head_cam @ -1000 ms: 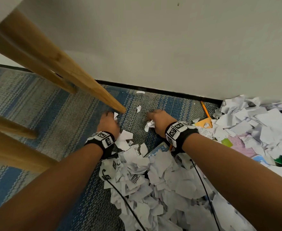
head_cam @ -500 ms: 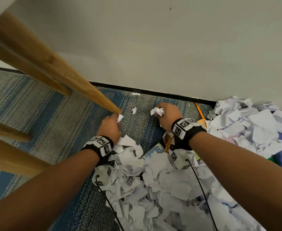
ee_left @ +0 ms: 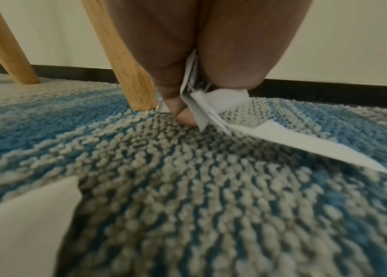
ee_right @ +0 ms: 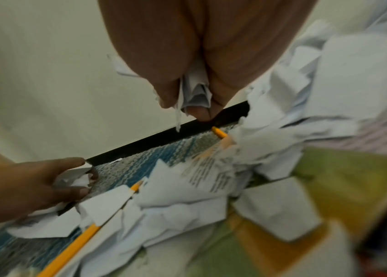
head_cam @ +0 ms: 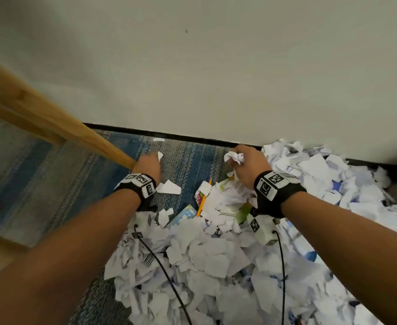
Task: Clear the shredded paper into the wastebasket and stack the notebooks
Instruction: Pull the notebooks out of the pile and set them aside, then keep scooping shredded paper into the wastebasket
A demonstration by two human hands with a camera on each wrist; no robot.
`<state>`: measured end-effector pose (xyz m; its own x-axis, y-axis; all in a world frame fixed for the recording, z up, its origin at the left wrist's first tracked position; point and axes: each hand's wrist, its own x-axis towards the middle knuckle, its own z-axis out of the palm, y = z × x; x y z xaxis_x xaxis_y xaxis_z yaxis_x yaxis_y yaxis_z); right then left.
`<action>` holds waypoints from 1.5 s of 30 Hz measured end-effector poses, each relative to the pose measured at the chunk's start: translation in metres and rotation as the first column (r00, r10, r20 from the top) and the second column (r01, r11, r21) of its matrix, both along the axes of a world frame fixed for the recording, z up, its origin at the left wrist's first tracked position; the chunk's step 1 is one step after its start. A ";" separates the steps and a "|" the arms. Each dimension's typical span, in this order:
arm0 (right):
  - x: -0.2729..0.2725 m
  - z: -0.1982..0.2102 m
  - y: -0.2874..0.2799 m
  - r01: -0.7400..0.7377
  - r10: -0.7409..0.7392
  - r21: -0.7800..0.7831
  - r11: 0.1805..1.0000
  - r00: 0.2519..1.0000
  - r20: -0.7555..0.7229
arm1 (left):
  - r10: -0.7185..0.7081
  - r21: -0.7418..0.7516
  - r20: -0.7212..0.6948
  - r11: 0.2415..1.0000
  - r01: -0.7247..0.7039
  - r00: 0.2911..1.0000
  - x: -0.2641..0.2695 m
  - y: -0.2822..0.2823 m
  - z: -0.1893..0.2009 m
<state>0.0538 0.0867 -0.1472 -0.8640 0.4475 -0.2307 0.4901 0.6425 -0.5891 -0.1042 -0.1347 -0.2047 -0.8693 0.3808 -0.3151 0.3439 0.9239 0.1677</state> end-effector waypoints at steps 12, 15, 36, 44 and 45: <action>0.062 0.054 0.051 0.014 -0.013 0.054 0.998 1.000 -0.026 | -0.091 -0.122 0.014 0.988 0.092 0.996 0.012 0.013 0.050; 0.076 0.073 0.060 0.043 -0.039 0.066 0.997 0.997 -0.060 | -0.046 0.048 -0.042 0.998 0.048 0.998 0.020 0.042 0.089; 0.225 0.213 0.205 0.484 -0.433 0.193 0.854 0.865 -0.254 | -0.220 0.716 -0.062 0.670 0.197 0.974 0.221 0.300 0.240; 0.309 0.233 0.257 0.732 -0.652 0.056 0.679 0.637 -0.412 | -0.301 0.919 -0.050 0.360 0.162 0.952 0.301 0.379 0.269; 0.314 0.228 0.258 0.739 -0.667 0.067 0.670 0.639 -0.382 | -0.308 0.921 -0.073 0.344 0.183 0.949 0.313 0.386 0.268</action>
